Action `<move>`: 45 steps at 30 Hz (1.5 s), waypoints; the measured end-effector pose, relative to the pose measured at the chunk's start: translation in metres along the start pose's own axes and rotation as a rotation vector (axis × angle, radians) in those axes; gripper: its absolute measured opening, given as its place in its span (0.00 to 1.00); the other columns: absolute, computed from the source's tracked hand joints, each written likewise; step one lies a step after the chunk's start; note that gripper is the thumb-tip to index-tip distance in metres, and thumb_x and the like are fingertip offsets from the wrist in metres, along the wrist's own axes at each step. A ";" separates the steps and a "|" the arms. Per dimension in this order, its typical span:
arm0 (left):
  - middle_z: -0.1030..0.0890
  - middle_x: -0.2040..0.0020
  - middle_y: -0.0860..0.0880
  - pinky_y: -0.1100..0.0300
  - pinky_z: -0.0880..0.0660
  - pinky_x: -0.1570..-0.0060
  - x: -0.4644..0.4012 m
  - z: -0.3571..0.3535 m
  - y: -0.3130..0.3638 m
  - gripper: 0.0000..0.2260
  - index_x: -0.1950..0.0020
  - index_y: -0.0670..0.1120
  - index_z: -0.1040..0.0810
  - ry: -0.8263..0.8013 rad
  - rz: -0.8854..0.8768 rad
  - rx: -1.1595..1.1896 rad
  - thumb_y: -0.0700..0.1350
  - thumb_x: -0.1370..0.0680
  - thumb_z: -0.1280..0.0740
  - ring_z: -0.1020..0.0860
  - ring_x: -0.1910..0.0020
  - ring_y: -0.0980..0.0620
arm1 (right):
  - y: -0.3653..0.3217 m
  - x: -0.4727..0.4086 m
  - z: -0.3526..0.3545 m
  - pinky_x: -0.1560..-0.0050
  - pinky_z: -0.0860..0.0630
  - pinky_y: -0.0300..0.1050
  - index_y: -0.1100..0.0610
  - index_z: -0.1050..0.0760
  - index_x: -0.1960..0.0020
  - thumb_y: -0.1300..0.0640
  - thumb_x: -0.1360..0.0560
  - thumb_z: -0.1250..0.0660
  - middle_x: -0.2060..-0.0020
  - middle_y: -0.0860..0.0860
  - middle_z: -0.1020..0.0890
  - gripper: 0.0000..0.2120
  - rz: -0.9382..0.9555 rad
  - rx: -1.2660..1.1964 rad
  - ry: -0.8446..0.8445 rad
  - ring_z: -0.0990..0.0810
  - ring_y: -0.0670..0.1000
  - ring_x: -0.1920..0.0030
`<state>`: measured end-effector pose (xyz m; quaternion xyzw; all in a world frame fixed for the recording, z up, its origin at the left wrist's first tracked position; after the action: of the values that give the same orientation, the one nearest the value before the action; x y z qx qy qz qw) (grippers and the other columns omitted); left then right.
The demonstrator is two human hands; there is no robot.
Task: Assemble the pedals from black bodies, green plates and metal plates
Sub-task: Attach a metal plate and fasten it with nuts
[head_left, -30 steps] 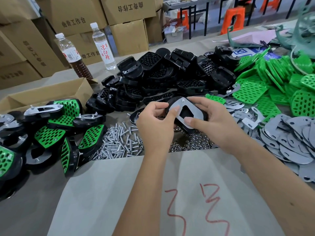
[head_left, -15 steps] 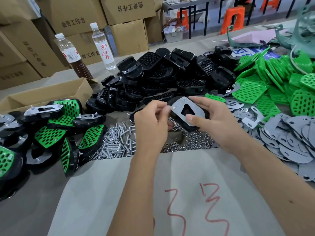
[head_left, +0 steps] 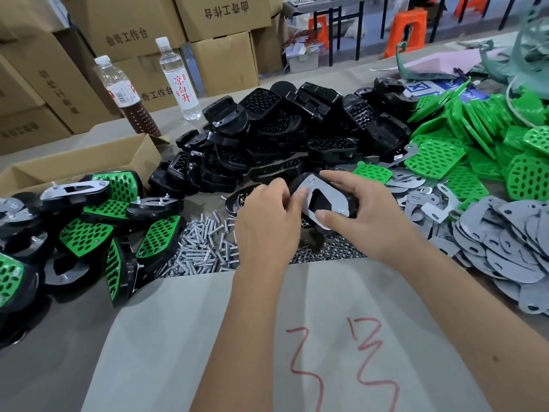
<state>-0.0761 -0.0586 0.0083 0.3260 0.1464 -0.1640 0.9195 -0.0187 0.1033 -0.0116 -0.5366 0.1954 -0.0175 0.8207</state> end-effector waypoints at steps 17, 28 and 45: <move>0.33 0.60 0.51 0.53 0.42 0.68 0.002 -0.004 0.018 0.11 0.57 0.49 0.36 -0.080 -0.086 -0.128 0.47 0.14 0.42 0.33 0.66 0.53 | -0.008 0.001 0.004 0.35 0.23 0.44 0.56 0.23 0.28 0.60 0.26 0.24 0.40 0.45 0.16 0.27 -0.004 0.085 0.017 0.18 0.42 0.39; 0.31 0.56 0.51 0.48 0.27 0.60 0.011 -0.016 0.038 0.07 0.53 0.49 0.31 -0.266 -0.295 -0.021 0.44 0.15 0.38 0.29 0.59 0.48 | 0.020 -0.001 0.024 0.74 0.31 0.36 0.48 0.14 0.53 0.57 0.35 0.32 0.72 0.46 0.22 0.14 -0.213 -0.205 0.107 0.28 0.46 0.73; 0.27 0.63 0.49 0.50 0.37 0.64 0.008 -0.022 0.018 0.18 0.63 0.50 0.38 -0.224 -0.083 -0.008 0.48 0.14 0.42 0.28 0.62 0.43 | 0.004 0.000 0.017 0.69 0.31 0.36 0.48 0.16 0.47 0.52 0.34 0.32 0.71 0.46 0.18 0.16 -0.108 0.055 0.098 0.26 0.45 0.73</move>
<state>-0.0653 -0.0326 -0.0015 0.2958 0.0570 -0.2369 0.9237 -0.0133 0.1196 -0.0089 -0.5221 0.2057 -0.0933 0.8224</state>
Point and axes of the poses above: each hand's wrist, its own x-axis away from the middle knuckle, its own z-axis out of the back of the hand, y = z × x, the point moved 10 cm from there along -x, towards the middle knuckle
